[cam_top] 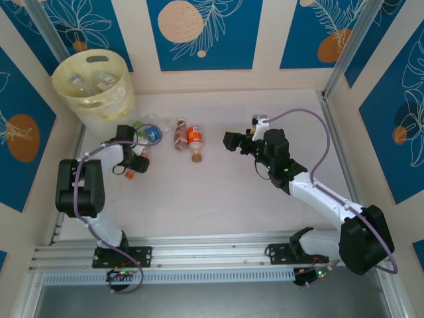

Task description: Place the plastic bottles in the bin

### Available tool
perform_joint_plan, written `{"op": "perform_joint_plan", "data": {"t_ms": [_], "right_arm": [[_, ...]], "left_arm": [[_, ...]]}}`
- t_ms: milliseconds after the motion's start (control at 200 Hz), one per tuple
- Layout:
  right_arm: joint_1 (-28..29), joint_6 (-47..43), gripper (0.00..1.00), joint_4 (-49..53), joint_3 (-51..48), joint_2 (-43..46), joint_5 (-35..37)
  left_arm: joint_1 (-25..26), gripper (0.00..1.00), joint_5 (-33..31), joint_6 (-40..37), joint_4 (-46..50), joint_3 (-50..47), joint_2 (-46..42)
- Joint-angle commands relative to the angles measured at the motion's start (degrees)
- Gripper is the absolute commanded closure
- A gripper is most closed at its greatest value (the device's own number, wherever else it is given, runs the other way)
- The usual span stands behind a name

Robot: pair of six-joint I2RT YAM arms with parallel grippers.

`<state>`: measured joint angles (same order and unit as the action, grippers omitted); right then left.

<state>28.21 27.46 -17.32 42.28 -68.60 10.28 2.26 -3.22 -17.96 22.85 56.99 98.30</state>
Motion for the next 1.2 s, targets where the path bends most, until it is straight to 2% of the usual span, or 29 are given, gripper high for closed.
{"op": "perform_joint_plan", "data": {"t_ms": [0, 155, 345, 480, 585, 710, 820, 1005, 1195], "right_arm": [[-0.2, 0.7, 0.00, 0.2, -0.1, 1.5, 0.2], [-0.3, 1.1, 0.00, 1.4, 0.4, 2.2, 0.5], [-0.3, 1.7, 0.00, 1.2, 0.1, 2.2, 1.0], [-0.3, 2.4, 0.00, 1.2, 0.6, 1.8, 1.1], [-0.3, 2.8, 0.00, 1.2, 0.5, 1.9, 1.9], [-0.3, 3.8, 0.00, 1.2, -0.1, 2.7, 3.3], [-0.3, 4.8, 0.00, 1.0, -0.8, 3.4, 3.7], [-0.3, 5.0, 0.01, 1.7, -1.5, 5.6, 4.3], [-0.3, 5.5, 0.00, 2.3, -3.7, 8.9, 6.2]], "left_arm": [[0.7, 0.43, -0.3, 0.2, -0.3, -0.5, -2.9], [1.1, 0.54, 2.3, 1.2, -0.6, -0.4, -6.6], [2.5, 0.55, 7.3, 2.8, -0.4, -0.1, -13.3], [6.1, 0.54, 12.7, 4.2, -0.8, 1.7, -21.5], [7.1, 0.54, 17.1, 7.7, -6.2, 3.0, -28.2], [7.1, 0.53, 17.3, 14.1, -12.2, 8.4, -30.7], [7.1, 0.51, 13.8, 17.7, -12.2, 17.3, -27.5], [6.2, 0.57, -3.9, 15.5, -7.1, 33.5, -17.8], [2.2, 0.56, -6.2, 14.4, -0.7, 50.6, -6.5]]}}
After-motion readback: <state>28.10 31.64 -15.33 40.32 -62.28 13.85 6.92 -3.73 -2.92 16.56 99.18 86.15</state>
